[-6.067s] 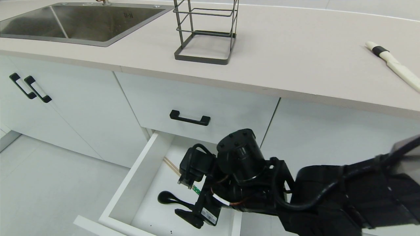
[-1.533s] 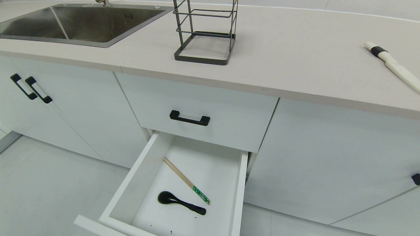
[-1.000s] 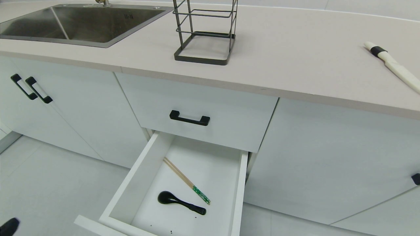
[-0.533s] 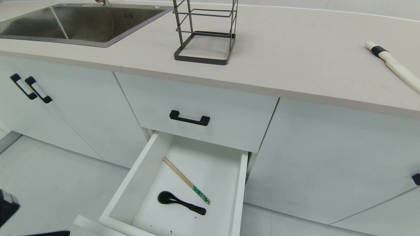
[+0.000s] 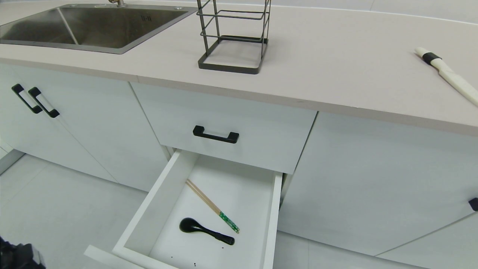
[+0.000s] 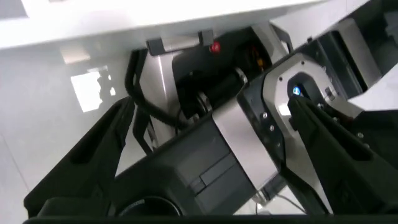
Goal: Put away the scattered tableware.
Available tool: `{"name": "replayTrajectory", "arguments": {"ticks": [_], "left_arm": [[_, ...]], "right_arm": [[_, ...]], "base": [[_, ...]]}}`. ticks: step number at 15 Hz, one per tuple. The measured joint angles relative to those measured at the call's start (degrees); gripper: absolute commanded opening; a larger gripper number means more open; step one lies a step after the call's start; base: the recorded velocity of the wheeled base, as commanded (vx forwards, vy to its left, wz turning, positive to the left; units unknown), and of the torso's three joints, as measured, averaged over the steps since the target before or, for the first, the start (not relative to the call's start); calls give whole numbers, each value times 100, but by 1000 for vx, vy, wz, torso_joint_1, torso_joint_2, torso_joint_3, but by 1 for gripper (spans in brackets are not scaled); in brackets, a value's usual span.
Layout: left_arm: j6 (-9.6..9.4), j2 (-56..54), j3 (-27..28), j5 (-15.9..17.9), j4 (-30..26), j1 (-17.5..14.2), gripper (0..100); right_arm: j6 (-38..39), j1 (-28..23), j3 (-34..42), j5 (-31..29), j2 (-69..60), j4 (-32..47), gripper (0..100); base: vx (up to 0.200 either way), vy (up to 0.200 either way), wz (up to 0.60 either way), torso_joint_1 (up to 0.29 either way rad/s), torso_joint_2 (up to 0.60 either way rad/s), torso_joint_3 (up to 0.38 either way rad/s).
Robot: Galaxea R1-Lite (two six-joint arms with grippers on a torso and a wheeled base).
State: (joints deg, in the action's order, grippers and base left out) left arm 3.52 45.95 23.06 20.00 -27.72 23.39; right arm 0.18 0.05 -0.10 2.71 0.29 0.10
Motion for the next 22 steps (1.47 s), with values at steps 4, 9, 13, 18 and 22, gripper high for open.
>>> {"name": "replayTrajectory", "arguments": {"ticks": [4, 9, 13, 18, 22], "left_arm": [[-129, 651, -400, -239, 408, 72, 100], [-428, 1769, -1141, -819, 2115, 223, 100], [-445, 2472, -1342, -1232, 2779, 469, 100], [-443, 2999, -1359, -1545, 3732, 483, 100], [-441, 3246, -1345, -1604, 4019, 472, 100]], "right_arm": [[2, 5, 0, -2, 0, 0, 100], [2, 0, 0, 0, 0, 0, 100], [0, 5, 0, 0, 0, -2, 100], [0, 2, 0, -2, 1, 0, 100], [2, 0, 0, 0, 1, 0, 100]], "base": [[0, 0, 0, 0, 0, 0], [0, 0, 0, 0, 0, 0], [0, 0, 0, 0, 0, 0], [0, 0, 0, 0, 0, 0], [0, 0, 0, 0, 0, 0]]}}
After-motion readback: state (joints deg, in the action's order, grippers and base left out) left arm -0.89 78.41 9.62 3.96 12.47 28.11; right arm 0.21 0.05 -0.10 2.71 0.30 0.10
